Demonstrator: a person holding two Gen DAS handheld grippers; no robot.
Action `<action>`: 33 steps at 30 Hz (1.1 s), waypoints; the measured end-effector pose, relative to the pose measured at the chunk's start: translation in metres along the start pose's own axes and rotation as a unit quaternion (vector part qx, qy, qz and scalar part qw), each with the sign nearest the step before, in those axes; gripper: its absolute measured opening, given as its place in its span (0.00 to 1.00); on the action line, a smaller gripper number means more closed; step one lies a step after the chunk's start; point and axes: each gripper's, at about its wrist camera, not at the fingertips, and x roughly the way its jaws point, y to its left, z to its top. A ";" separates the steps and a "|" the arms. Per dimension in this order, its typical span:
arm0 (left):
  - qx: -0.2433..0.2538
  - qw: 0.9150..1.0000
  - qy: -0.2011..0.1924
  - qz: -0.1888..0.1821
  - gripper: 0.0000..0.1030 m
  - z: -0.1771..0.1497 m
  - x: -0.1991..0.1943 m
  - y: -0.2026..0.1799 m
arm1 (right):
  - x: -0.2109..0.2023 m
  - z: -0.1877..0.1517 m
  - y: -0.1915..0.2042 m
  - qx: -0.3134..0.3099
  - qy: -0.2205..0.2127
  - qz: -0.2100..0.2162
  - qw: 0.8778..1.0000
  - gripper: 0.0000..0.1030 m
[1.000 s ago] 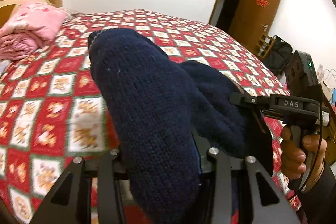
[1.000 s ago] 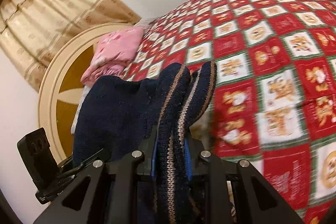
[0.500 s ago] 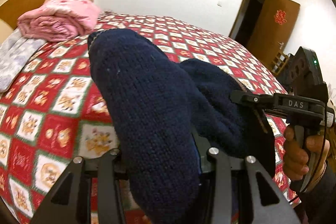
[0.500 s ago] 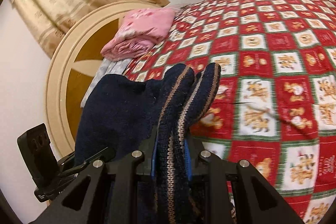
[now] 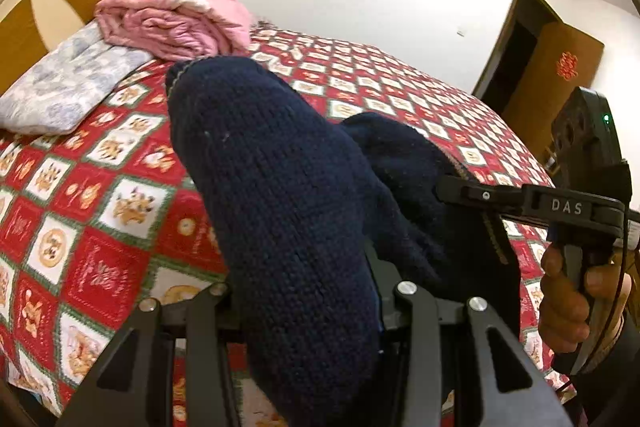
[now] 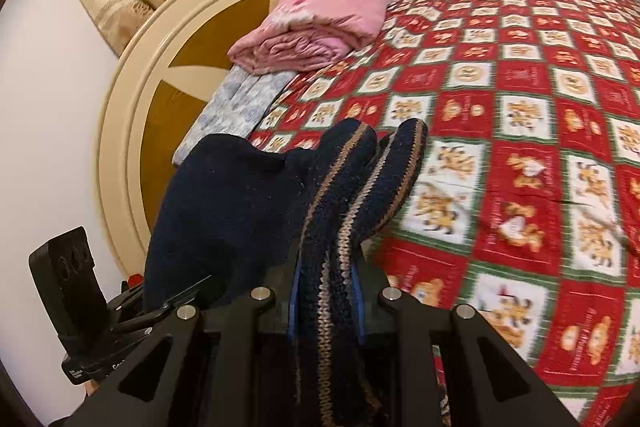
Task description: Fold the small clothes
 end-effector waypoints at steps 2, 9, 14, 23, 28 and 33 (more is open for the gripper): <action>-0.007 1.000 -0.001 0.003 0.42 -0.002 -0.002 0.008 | 0.011 0.000 0.009 -0.005 0.007 0.004 1.000 0.21; -0.022 1.000 0.000 0.012 0.42 -0.004 -0.003 0.038 | 0.042 0.002 0.033 -0.019 0.024 0.009 0.999 0.21; -0.030 0.999 0.000 0.020 0.42 -0.003 -0.001 0.054 | 0.061 0.005 0.043 -0.023 0.032 0.013 0.999 0.21; -0.044 0.999 0.019 0.022 0.42 -0.001 0.026 0.078 | 0.096 0.012 0.037 -0.017 0.046 -0.003 0.999 0.20; -0.046 0.998 0.029 0.021 0.42 -0.003 0.034 0.084 | 0.111 0.013 0.024 -0.007 0.054 -0.010 0.998 0.20; -0.038 0.998 0.037 0.026 0.43 -0.006 0.041 0.090 | 0.122 0.013 0.010 -0.002 0.060 -0.025 0.998 0.20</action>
